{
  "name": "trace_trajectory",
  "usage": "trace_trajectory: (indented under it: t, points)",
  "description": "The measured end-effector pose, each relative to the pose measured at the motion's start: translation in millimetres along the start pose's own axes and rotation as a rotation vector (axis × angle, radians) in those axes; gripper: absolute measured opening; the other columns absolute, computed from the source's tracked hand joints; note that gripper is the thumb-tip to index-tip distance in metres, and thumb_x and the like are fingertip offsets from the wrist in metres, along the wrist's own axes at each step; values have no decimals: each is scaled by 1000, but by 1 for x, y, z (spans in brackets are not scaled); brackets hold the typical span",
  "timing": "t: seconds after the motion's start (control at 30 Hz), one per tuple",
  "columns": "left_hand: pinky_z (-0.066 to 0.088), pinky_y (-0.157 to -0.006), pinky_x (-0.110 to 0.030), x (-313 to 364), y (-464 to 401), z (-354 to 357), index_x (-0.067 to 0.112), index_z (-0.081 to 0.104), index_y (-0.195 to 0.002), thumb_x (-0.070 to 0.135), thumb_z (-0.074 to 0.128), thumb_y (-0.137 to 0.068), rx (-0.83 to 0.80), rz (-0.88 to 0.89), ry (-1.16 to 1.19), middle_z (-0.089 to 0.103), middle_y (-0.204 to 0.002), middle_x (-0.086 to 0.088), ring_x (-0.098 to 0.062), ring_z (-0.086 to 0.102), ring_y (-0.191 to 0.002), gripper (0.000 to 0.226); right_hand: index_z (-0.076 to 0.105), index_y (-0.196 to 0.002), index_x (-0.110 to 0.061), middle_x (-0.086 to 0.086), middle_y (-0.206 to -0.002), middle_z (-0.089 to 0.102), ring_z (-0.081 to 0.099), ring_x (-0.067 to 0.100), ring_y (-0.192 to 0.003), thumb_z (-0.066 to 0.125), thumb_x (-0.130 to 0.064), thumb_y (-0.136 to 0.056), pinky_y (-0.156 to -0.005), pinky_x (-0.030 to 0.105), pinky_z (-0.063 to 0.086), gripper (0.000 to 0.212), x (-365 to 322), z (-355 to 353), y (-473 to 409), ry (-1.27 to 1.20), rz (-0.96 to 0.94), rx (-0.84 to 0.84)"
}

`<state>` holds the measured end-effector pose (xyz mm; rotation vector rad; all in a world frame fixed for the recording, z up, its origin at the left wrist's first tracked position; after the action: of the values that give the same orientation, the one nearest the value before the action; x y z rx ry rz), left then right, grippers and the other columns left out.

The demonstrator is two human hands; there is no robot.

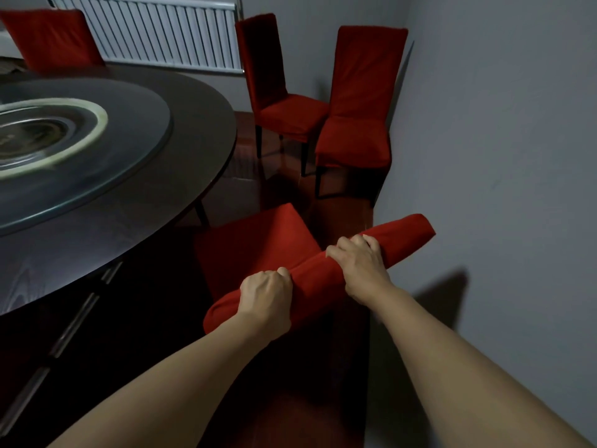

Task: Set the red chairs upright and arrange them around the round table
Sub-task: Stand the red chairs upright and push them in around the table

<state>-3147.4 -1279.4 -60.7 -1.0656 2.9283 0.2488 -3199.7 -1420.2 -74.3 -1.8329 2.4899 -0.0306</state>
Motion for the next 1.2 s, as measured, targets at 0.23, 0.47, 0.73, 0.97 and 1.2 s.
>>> trace_trajectory:
  t: [0.23,0.47,0.73,0.97,1.2]
  points:
    - [37,-61,-28,-6,-9,-3,14,45,-101,14,61,-79,-12,-75,-34,62,-95,-1,-21,62,-89,27,51,-122,-26,-5,-113,50,41,19,-114,62,1,-77,-112,41,12,53,2,-1,-15,-30,-65,-6]
    - [39,-62,-28,-13,-16,-6,14,46,-101,14,60,-78,-32,-150,-1,62,-94,0,-20,62,-88,27,49,-125,-27,-6,-115,48,39,18,-116,61,-1,-78,-113,40,11,55,0,-5,-36,-8,-135,-49]
    - [42,-62,-27,-25,-32,-7,13,47,-100,14,58,-80,-51,-202,19,60,-89,0,-19,62,-84,23,50,-125,-25,-5,-113,48,39,18,-115,60,4,-76,-113,38,8,57,-4,-5,-72,-14,-222,-67]
    - [47,-68,-28,-27,-49,-4,12,48,-104,20,56,-82,-81,-104,-23,61,-93,-1,-19,62,-85,26,48,-128,-26,-5,-119,46,38,18,-117,67,1,-73,-112,37,10,64,-3,-2,-92,18,-246,-87]
    - [48,-68,-29,-26,-63,-11,12,50,-103,31,59,-81,-104,-61,-45,58,-89,1,-20,62,-83,30,47,-130,-29,-6,-125,44,35,18,-122,69,-2,-74,-111,37,12,66,4,-4,-102,51,-278,-84]
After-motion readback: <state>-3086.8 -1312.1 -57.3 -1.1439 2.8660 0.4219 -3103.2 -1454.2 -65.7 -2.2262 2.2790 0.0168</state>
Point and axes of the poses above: each hand's wrist, its own y-axis away from the middle knuckle, its own z-axis out of the palm, x = y × z, the point moved 6 cm from there along -y, towards the middle knuckle
